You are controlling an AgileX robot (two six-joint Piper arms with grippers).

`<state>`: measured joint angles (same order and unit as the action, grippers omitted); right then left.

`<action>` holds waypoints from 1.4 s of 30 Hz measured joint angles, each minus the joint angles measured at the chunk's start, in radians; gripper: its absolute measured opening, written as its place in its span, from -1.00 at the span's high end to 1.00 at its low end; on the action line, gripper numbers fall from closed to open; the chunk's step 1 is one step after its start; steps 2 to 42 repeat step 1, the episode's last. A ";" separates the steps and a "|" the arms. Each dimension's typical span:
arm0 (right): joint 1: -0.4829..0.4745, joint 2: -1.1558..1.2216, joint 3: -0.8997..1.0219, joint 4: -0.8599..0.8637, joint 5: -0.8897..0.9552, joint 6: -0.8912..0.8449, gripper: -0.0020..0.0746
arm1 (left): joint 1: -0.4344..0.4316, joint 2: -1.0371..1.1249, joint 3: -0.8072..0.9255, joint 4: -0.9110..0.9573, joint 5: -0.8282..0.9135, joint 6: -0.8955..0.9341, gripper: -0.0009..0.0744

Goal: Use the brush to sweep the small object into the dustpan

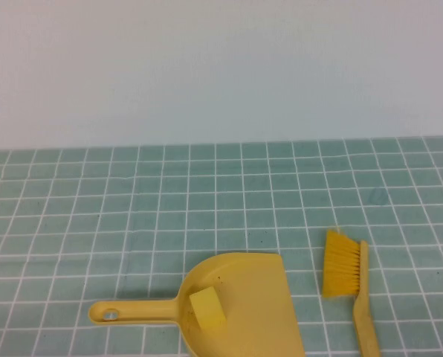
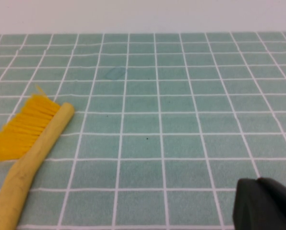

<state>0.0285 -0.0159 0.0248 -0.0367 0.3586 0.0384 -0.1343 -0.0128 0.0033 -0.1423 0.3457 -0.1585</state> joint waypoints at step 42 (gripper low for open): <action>0.000 0.000 0.000 0.000 0.000 0.000 0.95 | 0.000 0.000 0.000 0.000 0.000 0.000 0.98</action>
